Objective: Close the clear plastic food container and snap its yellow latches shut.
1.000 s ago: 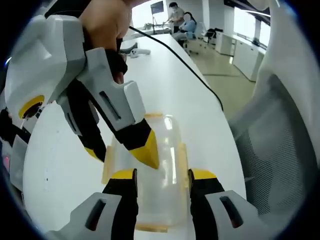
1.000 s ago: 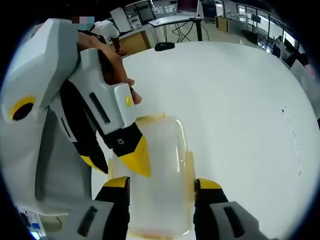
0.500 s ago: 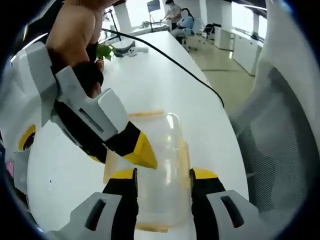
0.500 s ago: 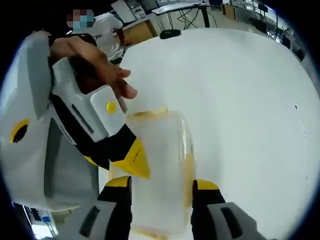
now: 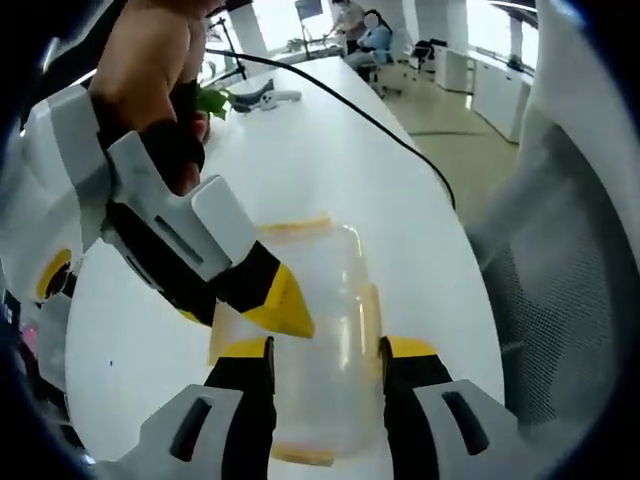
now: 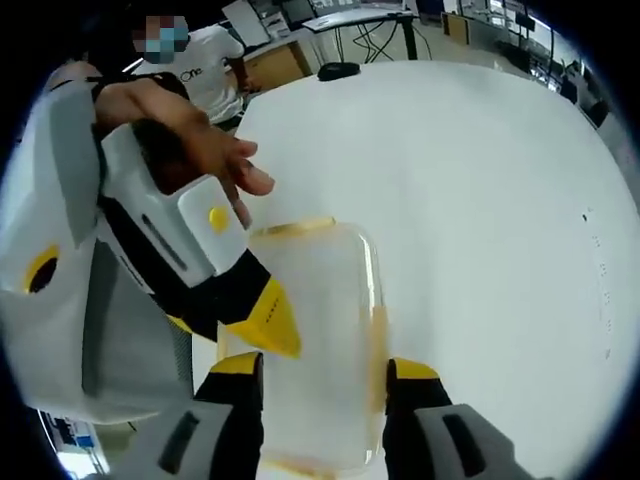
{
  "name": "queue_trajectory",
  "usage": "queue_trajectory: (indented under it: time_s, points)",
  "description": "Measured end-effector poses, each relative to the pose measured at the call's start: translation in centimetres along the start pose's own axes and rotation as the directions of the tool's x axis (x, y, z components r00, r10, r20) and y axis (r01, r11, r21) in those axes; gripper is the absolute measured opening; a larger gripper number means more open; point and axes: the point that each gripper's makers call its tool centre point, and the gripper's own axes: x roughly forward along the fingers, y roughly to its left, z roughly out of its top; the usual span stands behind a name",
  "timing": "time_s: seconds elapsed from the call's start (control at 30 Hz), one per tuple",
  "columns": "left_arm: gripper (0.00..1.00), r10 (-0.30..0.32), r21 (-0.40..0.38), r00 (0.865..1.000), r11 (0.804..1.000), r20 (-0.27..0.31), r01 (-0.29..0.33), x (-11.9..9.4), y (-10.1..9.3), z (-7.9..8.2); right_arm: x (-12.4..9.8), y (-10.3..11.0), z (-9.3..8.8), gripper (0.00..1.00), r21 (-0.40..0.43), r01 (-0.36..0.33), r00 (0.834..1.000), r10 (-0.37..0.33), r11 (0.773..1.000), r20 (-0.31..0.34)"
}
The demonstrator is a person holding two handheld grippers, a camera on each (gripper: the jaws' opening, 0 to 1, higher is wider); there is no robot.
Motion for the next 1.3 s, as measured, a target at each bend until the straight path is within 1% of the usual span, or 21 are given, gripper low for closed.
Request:
queue_trajectory:
  time_s: [0.07, 0.1, 0.13, 0.17, 0.2, 0.23, 0.27, 0.3, 0.33, 0.4, 0.5, 0.7, 0.73, 0.77, 0.8, 0.83, 0.9, 0.97, 1.1, 1.2, 1.3]
  points:
    - [0.4, 0.025, 0.011, 1.0, 1.0, 0.01, -0.025, 0.0, 0.0, -0.1, 0.1, 0.1, 0.1, 0.46, -0.01, 0.007, 1.0, -0.007, 1.0, -0.011]
    - [0.4, 0.055, 0.041, 0.998, 0.998, 0.015, -0.055, 0.1, 0.1, -0.1, 0.1, 0.2, 0.1, 0.46, -0.018, 0.014, 1.0, -0.014, 1.0, -0.015]
    - [0.4, 0.064, 0.035, 0.998, 0.997, 0.016, -0.064, 0.2, 0.0, -0.2, 0.0, 0.2, 0.1, 0.46, -0.022, 0.017, 1.0, -0.018, 1.0, -0.015]
    - [0.4, 0.099, 0.065, 0.995, 0.993, 0.014, -0.1, 0.2, 0.1, -0.1, 0.0, 0.2, 0.2, 0.46, -0.03, 0.023, 1.0, -0.024, 0.999, -0.015]
    - [0.37, 0.111, 0.067, 0.994, 0.991, 0.014, -0.112, 0.3, 0.0, -0.2, 0.0, 0.2, 0.1, 0.45, -0.034, 0.029, 0.999, -0.03, 0.999, -0.017]
    - [0.37, 0.108, 0.133, 0.993, 0.985, 0.044, -0.113, 1.4, -0.1, 0.5, 0.1, 0.0, 0.8, 0.45, -0.049, 0.043, 0.999, -0.043, 0.998, 0.004]
    - [0.37, 0.129, 0.07, 0.991, 0.989, 0.021, -0.13, 1.4, -0.1, -0.1, -0.2, 0.2, 0.6, 0.45, -0.049, 0.036, 0.999, -0.037, 0.998, -0.01]
    - [0.37, 0.124, 0.011, 0.991, 0.992, 0.043, -0.125, 0.8, -0.5, 0.0, -0.2, 0.1, 0.7, 0.45, -0.048, 0.036, 0.999, -0.037, 0.998, -0.012]
    - [0.38, 0.1, 0.021, 0.993, 0.995, 0.055, -0.101, 0.5, -0.5, 0.0, -0.2, 0.2, 0.6, 0.45, -0.048, 0.036, 0.999, -0.037, 0.998, -0.012]
    - [0.38, 0.074, 0.034, 0.996, 0.997, 0.042, -0.076, 0.2, -0.2, -0.1, -0.2, 0.2, 0.5, 0.46, -0.044, 0.037, 0.999, -0.037, 0.998, -0.009]
    - [0.38, 0.077, 0.042, 0.997, 0.996, 0.023, -0.078, 0.3, -0.2, -0.1, -0.1, 0.2, 0.4, 0.46, -0.04, 0.039, 0.999, -0.039, 0.998, -0.009]
    - [0.38, 0.083, 0.044, 0.996, 0.995, 0.027, -0.084, 0.3, -0.1, -0.1, -0.1, 0.2, 0.2, 0.46, -0.02, 0.04, 0.999, -0.04, 0.999, -0.014]
    - [0.39, 0.081, 0.033, 0.996, 0.996, 0.033, -0.082, 0.2, 0.0, -0.1, -0.1, 0.3, 0.2, 0.46, -0.02, 0.04, 0.999, -0.04, 0.999, -0.015]
    - [0.39, 0.076, -0.032, 0.996, 0.997, 0.056, -0.074, 0.1, 0.0, 0.2, -0.2, 0.4, 0.2, 0.47, -0.019, 0.043, 0.999, -0.043, 0.999, -0.015]
    - [0.38, 0.072, -0.082, 0.995, 0.994, 0.067, -0.067, 0.0, 0.1, 0.4, -0.2, 0.3, 0.2, 0.47, -0.016, 0.046, 0.999, -0.046, 0.999, -0.014]
    - [0.38, 0.069, -0.126, 0.995, 0.99, 0.075, -0.059, 0.0, 0.3, 0.5, -0.3, 0.4, 0.1, 0.47, -0.01, 0.054, 0.998, -0.054, 0.998, -0.012]
    - [0.39, 0.071, -0.076, 0.995, 0.995, 0.064, -0.066, 0.0, 0.3, 0.4, -0.5, 0.5, 0.2, 0.47, -0.038, 0.077, 0.997, -0.077, 0.996, -0.004]
    - [0.39, 0.068, -0.086, 0.996, 0.994, 0.065, -0.062, 0.0, 0.3, 0.5, -0.6, 0.6, 0.1, 0.47, -0.042, 0.098, 0.995, -0.098, 0.994, 0.004]
    - [0.39, 0.04, -0.16, 0.994, 0.987, 0.102, -0.023, -0.3, 0.5, 0.8, -0.9, 0.6, 0.0, 0.47, -0.043, 0.14, 0.989, -0.138, 0.989, 0.048]
    - [0.39, 0.024, -0.183, 0.994, 0.983, 0.111, -0.004, -0.4, 0.6, 0.9, -0.9, 0.6, 0.1, 0.47, -0.038, 0.168, 0.983, -0.165, 0.985, 0.076]
    - [0.39, 0.017, -0.21, 0.993, 0.978, 0.119, 0.008, -0.5, 0.5, 1.0, -1.2, 0.8, 0.2, 0.46, -0.047, 0.221, 0.97, -0.215, 0.974, 0.111]
